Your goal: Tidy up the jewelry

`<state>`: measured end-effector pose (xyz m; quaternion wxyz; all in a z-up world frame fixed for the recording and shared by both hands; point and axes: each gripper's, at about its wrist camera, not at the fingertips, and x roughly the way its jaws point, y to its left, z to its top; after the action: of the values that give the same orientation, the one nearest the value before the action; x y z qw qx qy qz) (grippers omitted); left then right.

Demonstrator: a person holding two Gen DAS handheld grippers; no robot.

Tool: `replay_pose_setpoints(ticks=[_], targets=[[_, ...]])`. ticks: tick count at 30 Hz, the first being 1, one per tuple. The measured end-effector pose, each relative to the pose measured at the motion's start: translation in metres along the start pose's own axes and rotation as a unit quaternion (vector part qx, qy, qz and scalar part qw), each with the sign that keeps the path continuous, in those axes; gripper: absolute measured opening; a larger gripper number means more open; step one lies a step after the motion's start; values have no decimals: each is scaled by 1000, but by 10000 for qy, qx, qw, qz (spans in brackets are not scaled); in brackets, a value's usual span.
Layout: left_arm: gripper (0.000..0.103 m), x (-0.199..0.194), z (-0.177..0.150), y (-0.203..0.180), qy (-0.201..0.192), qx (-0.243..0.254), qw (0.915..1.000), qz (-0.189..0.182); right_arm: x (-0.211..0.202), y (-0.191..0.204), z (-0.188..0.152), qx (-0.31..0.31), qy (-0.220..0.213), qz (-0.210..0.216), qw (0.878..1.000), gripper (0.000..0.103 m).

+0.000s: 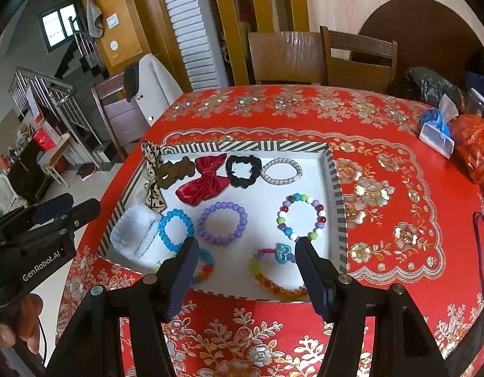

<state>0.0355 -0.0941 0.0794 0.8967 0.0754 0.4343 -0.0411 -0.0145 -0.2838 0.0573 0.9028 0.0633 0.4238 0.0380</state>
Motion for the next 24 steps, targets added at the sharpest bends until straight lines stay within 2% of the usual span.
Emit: replay_pose_setpoints(ticks=[24], targets=[[47,6,-2,1,67,3,10000,22,6,-1,0,-6,73,-1,10000,62]])
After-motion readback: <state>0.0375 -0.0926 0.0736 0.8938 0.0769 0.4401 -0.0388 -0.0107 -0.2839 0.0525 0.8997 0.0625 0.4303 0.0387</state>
